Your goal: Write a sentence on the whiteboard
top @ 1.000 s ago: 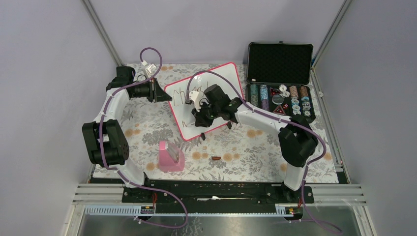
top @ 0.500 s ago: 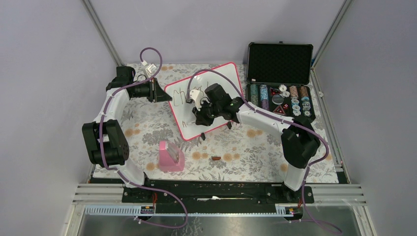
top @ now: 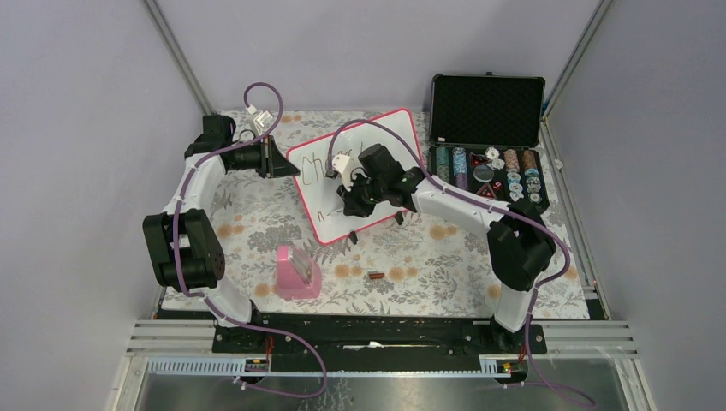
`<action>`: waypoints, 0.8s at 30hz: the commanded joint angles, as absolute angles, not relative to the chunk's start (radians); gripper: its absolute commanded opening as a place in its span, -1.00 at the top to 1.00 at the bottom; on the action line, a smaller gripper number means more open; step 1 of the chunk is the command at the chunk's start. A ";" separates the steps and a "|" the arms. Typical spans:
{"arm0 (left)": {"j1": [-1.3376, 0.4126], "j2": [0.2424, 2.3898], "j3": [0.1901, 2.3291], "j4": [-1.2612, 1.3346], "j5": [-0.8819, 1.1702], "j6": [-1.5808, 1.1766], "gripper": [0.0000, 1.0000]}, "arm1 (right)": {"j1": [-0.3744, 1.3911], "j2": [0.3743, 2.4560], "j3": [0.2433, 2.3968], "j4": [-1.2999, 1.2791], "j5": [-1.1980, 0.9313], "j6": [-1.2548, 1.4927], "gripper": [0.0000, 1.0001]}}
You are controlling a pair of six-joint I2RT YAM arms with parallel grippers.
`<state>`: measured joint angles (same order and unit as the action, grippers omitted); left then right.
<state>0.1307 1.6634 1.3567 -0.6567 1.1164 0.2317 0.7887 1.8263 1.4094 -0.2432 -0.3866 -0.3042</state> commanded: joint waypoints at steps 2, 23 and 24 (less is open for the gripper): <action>0.124 1.616 1.362 -0.611 1.068 0.286 1.00 | 0.753 1.808 1.455 -0.243 -0.351 -0.334 1.00; 0.123 1.616 1.360 -0.610 1.069 0.288 1.00 | 0.779 1.848 1.502 -0.251 -0.390 -0.310 1.00; 0.122 1.615 1.360 -0.610 1.069 0.288 1.00 | 0.782 1.849 1.501 -0.250 -0.391 -0.310 1.00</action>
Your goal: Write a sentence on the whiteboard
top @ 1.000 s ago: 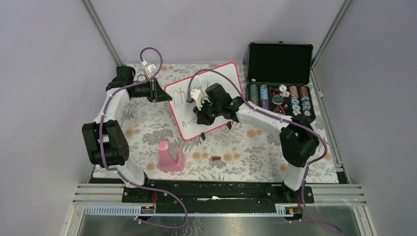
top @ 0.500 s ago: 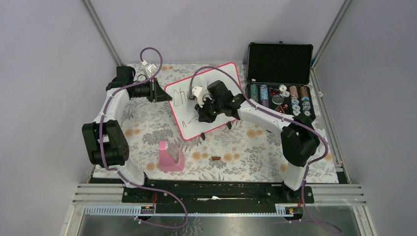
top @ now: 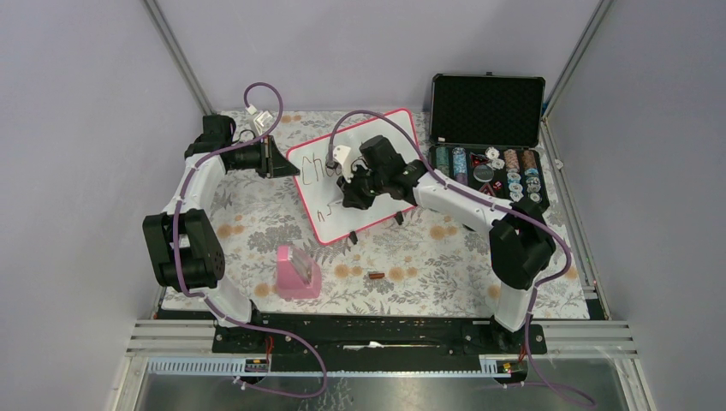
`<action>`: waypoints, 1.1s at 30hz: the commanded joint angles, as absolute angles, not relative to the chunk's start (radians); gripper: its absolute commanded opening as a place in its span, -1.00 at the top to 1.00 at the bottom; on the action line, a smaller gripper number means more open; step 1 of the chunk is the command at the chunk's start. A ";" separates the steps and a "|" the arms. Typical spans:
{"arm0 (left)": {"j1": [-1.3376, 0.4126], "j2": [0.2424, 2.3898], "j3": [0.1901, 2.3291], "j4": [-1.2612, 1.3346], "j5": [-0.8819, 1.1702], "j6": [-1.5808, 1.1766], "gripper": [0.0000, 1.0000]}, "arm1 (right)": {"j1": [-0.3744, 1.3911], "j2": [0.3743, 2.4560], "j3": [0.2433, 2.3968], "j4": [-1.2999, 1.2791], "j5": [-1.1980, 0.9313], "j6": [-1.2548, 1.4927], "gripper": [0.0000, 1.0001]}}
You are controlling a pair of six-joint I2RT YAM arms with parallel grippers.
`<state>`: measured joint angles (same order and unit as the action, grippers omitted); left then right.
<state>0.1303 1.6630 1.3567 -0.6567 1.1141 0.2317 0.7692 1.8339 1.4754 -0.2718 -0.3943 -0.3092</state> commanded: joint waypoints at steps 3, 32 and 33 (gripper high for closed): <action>0.123 1.615 1.361 -0.611 1.068 0.288 1.00 | 0.785 1.849 1.495 -0.251 -0.391 -0.311 1.00; 0.123 1.611 1.358 -0.611 1.061 0.290 1.00 | 0.804 1.821 1.407 -0.249 -0.378 -0.337 1.00; 0.122 1.611 1.359 -0.610 1.060 0.290 1.00 | 0.804 1.818 1.407 -0.249 -0.372 -0.339 1.00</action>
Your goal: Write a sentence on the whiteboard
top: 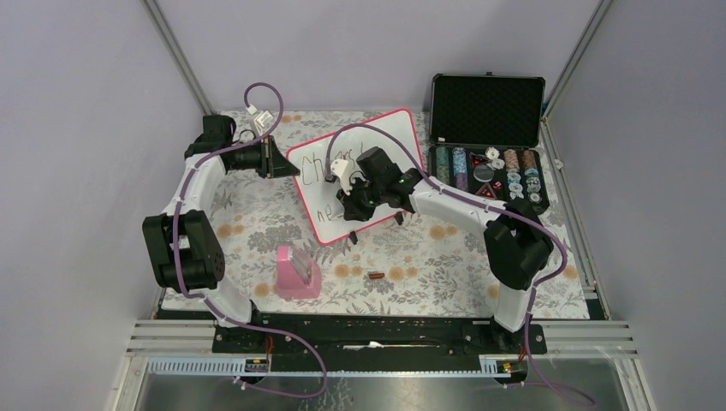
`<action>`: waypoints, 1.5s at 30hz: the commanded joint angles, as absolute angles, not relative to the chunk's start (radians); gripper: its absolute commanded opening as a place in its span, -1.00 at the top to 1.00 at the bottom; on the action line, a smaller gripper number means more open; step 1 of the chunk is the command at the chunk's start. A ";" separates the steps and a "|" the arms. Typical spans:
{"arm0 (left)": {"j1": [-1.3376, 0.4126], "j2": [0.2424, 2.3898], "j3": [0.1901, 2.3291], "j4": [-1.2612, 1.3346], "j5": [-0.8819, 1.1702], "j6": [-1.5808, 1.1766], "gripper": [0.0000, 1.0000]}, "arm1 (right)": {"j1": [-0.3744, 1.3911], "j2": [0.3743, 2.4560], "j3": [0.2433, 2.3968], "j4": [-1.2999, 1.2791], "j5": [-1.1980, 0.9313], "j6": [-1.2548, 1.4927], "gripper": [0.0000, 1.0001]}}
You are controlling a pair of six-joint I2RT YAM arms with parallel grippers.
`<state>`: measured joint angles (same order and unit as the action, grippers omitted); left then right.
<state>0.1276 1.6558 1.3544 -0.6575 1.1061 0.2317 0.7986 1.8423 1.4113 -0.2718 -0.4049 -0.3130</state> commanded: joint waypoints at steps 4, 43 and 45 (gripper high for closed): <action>0.122 1.612 1.358 -0.610 1.059 0.289 1.00 | 0.798 1.807 1.417 -0.254 -0.365 -0.344 1.00; 0.122 1.600 1.367 -0.610 1.065 0.281 1.00 | 0.763 1.784 1.498 -0.319 -0.390 -0.360 1.00; 0.123 1.603 1.366 -0.610 1.066 0.282 1.00 | 0.763 1.790 1.500 -0.321 -0.382 -0.361 1.00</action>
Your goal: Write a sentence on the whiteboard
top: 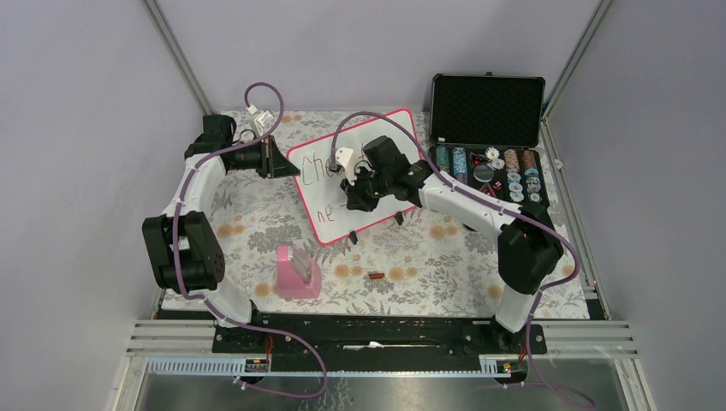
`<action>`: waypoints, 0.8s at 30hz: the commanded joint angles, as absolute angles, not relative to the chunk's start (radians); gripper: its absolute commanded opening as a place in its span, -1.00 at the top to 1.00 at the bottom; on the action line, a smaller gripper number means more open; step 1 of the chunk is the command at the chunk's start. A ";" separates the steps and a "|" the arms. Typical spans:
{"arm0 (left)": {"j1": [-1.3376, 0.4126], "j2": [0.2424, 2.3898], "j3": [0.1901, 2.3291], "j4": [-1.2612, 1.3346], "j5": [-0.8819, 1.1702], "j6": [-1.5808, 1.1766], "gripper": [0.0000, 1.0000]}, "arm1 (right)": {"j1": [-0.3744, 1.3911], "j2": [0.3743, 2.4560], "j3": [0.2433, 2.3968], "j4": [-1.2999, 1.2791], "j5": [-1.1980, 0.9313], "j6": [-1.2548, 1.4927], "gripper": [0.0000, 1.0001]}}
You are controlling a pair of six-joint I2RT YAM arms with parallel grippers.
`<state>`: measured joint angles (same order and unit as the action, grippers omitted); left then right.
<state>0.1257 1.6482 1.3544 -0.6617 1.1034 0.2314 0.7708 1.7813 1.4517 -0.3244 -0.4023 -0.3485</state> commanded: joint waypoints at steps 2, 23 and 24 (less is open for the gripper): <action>0.122 1.602 1.364 -0.609 1.065 0.282 1.00 | 0.763 1.796 1.502 -0.320 -0.375 -0.362 1.00; 0.123 1.601 1.358 -0.609 1.061 0.290 1.00 | 0.763 1.829 1.479 -0.318 -0.350 -0.374 1.00; 0.123 1.601 1.358 -0.609 1.060 0.290 1.00 | 0.764 1.827 1.473 -0.318 -0.350 -0.374 1.00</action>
